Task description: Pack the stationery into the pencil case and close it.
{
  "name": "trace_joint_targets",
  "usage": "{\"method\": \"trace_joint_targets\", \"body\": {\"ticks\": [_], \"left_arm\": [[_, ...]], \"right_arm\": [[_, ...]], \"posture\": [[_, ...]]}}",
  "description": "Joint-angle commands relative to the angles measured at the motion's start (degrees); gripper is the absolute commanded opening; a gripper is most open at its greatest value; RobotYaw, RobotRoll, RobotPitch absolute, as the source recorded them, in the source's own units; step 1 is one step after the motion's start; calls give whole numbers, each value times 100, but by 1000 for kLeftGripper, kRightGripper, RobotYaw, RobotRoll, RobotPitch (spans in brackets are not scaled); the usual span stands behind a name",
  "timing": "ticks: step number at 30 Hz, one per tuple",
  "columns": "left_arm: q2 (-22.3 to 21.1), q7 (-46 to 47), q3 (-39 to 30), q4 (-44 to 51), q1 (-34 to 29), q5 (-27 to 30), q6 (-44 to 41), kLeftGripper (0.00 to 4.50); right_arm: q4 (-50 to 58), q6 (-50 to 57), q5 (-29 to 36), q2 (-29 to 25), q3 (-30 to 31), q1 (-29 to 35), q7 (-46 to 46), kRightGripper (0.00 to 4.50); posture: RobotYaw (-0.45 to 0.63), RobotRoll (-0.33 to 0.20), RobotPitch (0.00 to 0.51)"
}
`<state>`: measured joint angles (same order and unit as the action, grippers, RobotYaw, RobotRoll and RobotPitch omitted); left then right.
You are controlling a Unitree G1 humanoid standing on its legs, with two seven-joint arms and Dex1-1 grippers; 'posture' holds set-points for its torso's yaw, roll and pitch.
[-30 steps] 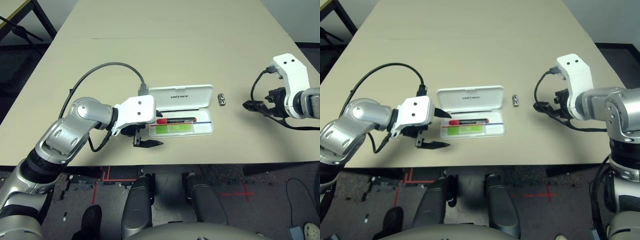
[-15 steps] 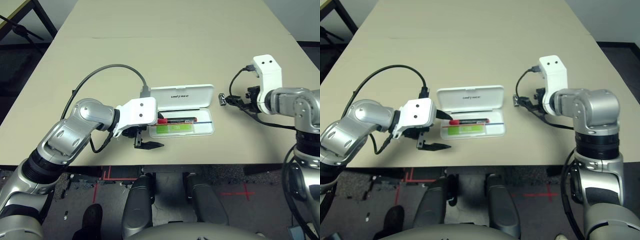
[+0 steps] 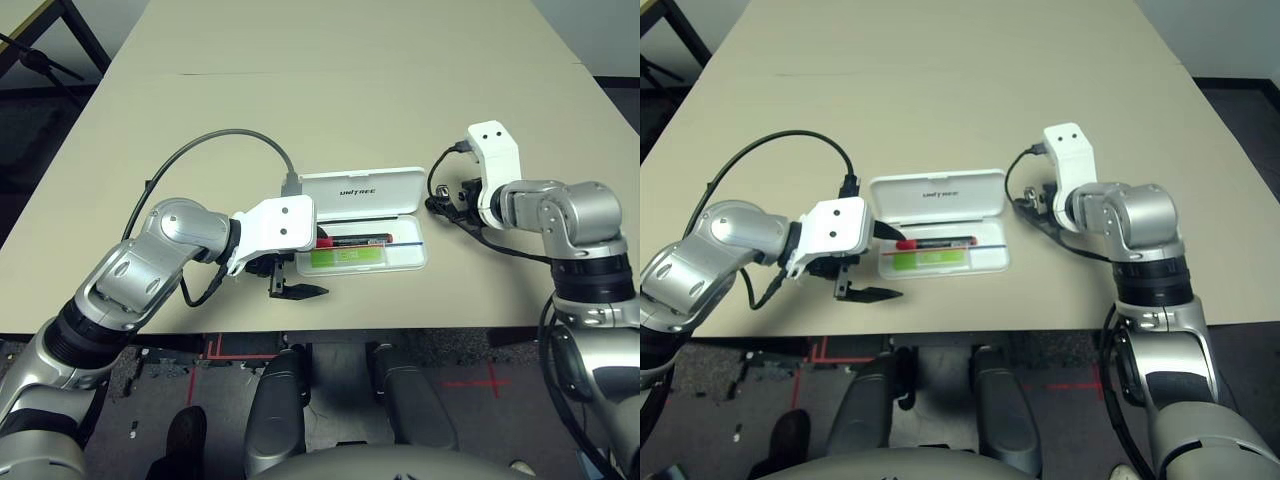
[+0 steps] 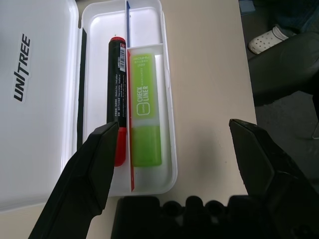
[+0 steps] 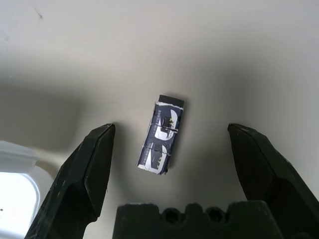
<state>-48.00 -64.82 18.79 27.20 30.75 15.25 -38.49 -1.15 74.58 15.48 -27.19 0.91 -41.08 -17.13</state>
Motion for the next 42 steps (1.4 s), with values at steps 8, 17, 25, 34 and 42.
{"method": "trace_joint_targets", "body": {"ticks": [8,17,25,34,42], "left_arm": [[-32,36,98,190,-62,-22,-79,4500],[-7,15,139,171,-16,-28,-91,4500],[-12,-11,158,154,19,-29,-97,4500],[-54,-96,192,88,91,-30,-46,4500],[-76,-135,219,30,128,-39,7,4500]], "right_arm": [[-55,-3,-98,13,199,186,-126,2497],[66,-134,-180,-223,254,273,-272,324],[554,-634,-12,-1220,561,445,-1333,324],[651,-2853,286,-3253,538,956,-4219,324],[713,-3981,780,-3841,201,1368,-5979,324]], "posture": [[38,0,233],[31,0,231],[29,0,230],[11,0,229],[5,0,227]]}}
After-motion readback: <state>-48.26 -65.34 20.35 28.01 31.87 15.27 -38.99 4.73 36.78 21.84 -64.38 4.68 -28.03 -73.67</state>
